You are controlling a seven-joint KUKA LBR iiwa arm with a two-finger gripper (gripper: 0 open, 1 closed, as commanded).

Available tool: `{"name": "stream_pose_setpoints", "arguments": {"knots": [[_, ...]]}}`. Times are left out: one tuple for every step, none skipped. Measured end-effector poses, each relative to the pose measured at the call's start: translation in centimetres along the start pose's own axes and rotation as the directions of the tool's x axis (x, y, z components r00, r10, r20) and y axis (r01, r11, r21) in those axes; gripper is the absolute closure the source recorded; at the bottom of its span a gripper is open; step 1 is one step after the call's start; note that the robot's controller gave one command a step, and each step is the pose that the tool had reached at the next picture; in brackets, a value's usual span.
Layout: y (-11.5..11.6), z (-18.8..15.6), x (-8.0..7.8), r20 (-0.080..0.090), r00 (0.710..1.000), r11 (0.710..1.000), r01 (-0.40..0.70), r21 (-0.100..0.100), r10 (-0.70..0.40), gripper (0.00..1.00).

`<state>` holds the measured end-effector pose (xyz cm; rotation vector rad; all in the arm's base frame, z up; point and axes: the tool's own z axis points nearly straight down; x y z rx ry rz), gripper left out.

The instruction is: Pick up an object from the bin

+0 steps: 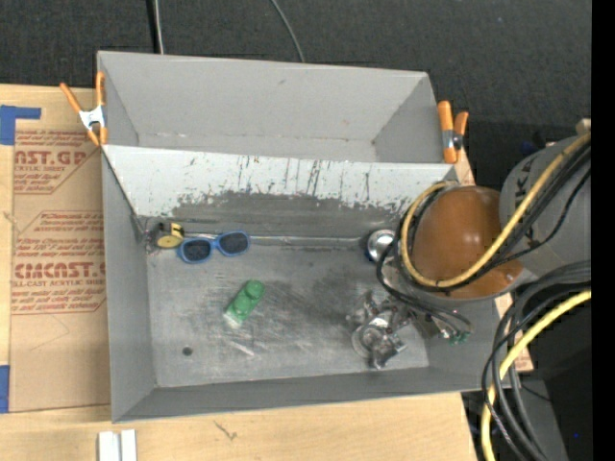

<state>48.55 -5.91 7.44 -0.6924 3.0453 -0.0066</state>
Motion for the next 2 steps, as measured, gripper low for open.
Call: {"name": "stream_pose_setpoints", "arguments": {"knots": [[-1.1, -10.8, 0.4, -0.01, 0.975, 0.975, 0.222, -0.008, -0.222, 1.0], [-1.1, -17.0, -0.2, -0.008, 0.972, 0.972, 0.233, -0.006, -0.233, 1.0]]}}
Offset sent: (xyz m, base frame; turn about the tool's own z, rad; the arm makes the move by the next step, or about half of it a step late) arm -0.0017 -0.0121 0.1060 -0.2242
